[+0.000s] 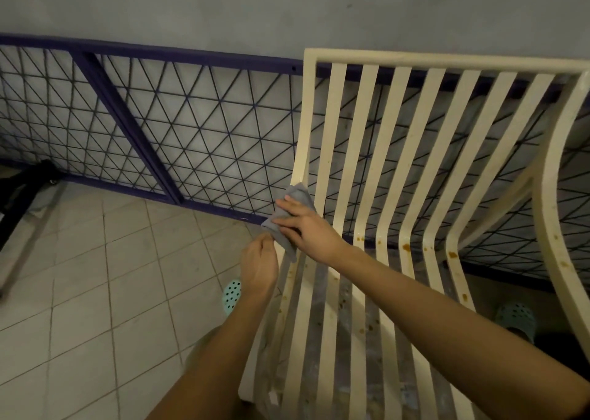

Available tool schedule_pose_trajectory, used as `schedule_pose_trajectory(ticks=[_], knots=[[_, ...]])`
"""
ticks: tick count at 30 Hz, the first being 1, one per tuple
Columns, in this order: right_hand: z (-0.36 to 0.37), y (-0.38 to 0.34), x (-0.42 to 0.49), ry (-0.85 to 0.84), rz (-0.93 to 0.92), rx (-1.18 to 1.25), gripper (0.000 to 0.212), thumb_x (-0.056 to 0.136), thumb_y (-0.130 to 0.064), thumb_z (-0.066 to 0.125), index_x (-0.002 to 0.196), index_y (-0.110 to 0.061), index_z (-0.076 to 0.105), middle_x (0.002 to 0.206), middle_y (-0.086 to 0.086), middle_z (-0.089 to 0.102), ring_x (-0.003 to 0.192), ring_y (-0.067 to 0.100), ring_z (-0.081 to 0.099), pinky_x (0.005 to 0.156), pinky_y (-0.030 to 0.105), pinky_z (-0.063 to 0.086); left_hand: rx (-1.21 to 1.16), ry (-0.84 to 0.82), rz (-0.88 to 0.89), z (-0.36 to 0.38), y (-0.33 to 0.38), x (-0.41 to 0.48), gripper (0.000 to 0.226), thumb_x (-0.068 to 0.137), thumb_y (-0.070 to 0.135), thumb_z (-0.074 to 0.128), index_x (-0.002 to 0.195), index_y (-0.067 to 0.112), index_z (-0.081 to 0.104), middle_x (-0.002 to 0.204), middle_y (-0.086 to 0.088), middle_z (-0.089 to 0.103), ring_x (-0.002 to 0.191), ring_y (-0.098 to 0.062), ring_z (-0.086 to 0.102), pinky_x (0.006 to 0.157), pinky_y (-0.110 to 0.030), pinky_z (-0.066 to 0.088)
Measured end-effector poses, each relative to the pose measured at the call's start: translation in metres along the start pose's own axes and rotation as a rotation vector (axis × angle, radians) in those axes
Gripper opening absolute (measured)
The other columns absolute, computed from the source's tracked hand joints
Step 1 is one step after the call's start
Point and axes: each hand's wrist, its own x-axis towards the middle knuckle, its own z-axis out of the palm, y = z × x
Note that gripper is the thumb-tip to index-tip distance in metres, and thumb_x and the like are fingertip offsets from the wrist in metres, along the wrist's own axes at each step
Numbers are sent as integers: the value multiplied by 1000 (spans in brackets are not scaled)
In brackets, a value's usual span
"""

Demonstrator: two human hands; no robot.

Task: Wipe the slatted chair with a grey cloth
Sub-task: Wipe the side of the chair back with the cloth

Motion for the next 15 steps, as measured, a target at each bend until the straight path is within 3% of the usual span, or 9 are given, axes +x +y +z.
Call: schedule_pose_trajectory(ticks=[2,4,9,12,15], knots=[[9,-5,3,44,55,-75,38,104,-25,44,137,-11,56,159,12,28,151,24,11,123,39,16,5,7,4,1,0,2,33,101,13,36,76,6,57,74,-6,57,67,-14,48,59,-22,36],[23,-17,-3,60,88,-139,42,105,-27,37,141,-9,49,161,13,21,152,25,3,123,43,15,-12,8,9,1,1,1,33,102,15,36,79,9,59,75,-3,58,68,-10,50,59,-22,37],[22,-32,-13,89,64,-52,45,105,-30,41,144,-8,45,159,13,27,151,24,11,122,41,19,-43,9,10,0,2,1,36,106,24,32,91,13,63,79,5,59,73,-5,54,64,-19,38],[5,-14,2,37,182,-169,69,101,-50,40,155,-13,20,164,9,-5,151,25,-6,122,42,10,25,-13,19,1,0,1,42,106,30,29,89,12,62,79,4,58,74,-5,53,63,-20,36],[-5,-5,19,-12,280,-235,75,100,-52,39,157,-14,8,162,11,-21,150,28,-16,123,46,12,-18,-19,-20,3,-2,3,47,105,36,28,108,11,69,100,-5,68,96,-18,60,80,-32,44]])
